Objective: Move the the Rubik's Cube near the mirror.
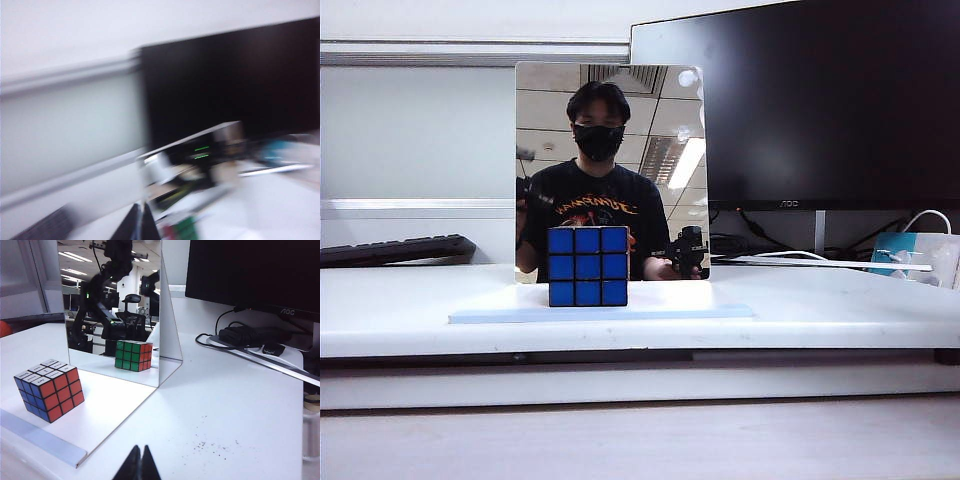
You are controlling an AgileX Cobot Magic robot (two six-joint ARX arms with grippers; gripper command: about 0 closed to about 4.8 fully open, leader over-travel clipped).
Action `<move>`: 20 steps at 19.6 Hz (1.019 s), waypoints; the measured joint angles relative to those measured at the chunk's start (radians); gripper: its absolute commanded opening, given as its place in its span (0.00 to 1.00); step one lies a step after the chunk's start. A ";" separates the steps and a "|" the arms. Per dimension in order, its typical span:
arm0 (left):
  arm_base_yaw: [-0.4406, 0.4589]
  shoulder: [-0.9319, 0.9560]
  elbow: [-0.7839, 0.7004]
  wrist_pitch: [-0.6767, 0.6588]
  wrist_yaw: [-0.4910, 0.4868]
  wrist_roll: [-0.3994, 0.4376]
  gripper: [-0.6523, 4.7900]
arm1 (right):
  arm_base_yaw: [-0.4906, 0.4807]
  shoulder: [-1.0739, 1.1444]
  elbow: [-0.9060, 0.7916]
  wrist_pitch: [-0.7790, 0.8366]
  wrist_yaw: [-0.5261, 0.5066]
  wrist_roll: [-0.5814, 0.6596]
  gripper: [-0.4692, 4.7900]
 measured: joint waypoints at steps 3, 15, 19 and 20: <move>0.000 -0.136 -0.017 -0.178 0.112 -0.003 0.11 | 0.000 0.000 0.000 0.000 0.000 0.000 0.09; -0.003 -0.301 -0.015 -0.451 -0.017 -0.029 0.11 | 0.000 0.000 0.000 0.000 0.000 0.000 0.09; 0.091 -0.300 -0.014 -0.451 -0.088 -0.026 0.11 | 0.000 0.000 0.000 0.000 0.000 0.000 0.09; 0.169 -0.293 -0.014 -0.451 -0.070 -0.035 0.11 | 0.000 0.000 0.000 0.000 0.000 0.000 0.09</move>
